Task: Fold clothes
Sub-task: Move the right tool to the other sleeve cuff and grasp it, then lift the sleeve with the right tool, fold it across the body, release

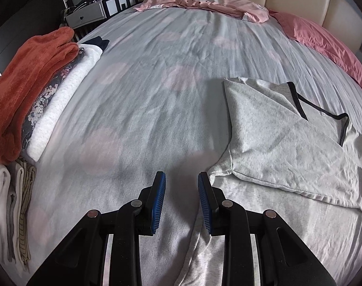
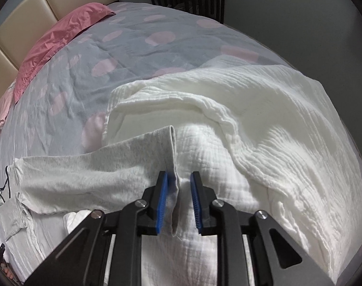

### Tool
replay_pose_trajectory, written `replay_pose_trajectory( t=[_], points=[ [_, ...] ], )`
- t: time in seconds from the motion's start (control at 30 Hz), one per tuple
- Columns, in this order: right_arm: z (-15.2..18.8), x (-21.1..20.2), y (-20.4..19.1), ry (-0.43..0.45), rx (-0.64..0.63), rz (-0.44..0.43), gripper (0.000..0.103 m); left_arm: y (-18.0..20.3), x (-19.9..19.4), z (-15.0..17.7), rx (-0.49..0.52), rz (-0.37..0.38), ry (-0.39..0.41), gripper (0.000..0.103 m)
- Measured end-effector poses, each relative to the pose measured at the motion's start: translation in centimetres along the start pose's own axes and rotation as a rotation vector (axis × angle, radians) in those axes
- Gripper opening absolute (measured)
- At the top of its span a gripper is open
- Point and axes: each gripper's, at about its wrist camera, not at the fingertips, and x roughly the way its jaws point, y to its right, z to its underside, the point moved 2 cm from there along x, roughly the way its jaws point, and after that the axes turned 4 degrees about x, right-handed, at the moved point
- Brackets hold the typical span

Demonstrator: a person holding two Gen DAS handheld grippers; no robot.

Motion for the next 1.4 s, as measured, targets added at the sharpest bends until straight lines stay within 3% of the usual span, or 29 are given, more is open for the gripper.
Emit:
replay_pose_trajectory(
  t=[0.03, 0.1, 0.4, 0.6, 0.83, 1.13, 1.4],
  points=[
    [0.1, -0.1, -0.4, 0.016, -0.025, 0.004, 0.017, 0.1, 0.0, 0.0, 0.002, 0.000, 0.000, 0.030],
    [0.2, -0.7, -1.2, 0.050, -0.067, 0.004, 0.004, 0.0, 0.0, 0.0, -0.003, 0.008, -0.002, 0.030],
    [-2.5, -9.6, -6.4, 0.184, -0.113, -0.032, 0.003, -1.3, -0.6, 0.1, -0.052, 0.073, -0.007, 0.030],
    [-4.7, -18.4, -15.2, 0.288, -0.214, -0.022, 0.003, -2.4, -1.0, 0.3, -0.062, 0.097, -0.009, 0.030],
    [-5.1, -27.6, -26.7, 0.376, -0.312, -0.029, 0.003, -4.2, -1.7, 0.4, -0.122, 0.191, -0.003, 0.030],
    [-0.1, -34.0, -43.0, 0.411, -0.490, -0.102, 0.003, -6.5, -1.8, 0.7, -0.188, 0.235, -0.021, 0.030],
    [7.0, -31.9, -54.0, 0.332, -0.593, -0.168, 0.003, -8.2, -1.9, 1.1, -0.222, 0.253, -0.038, 0.030]
  ],
)
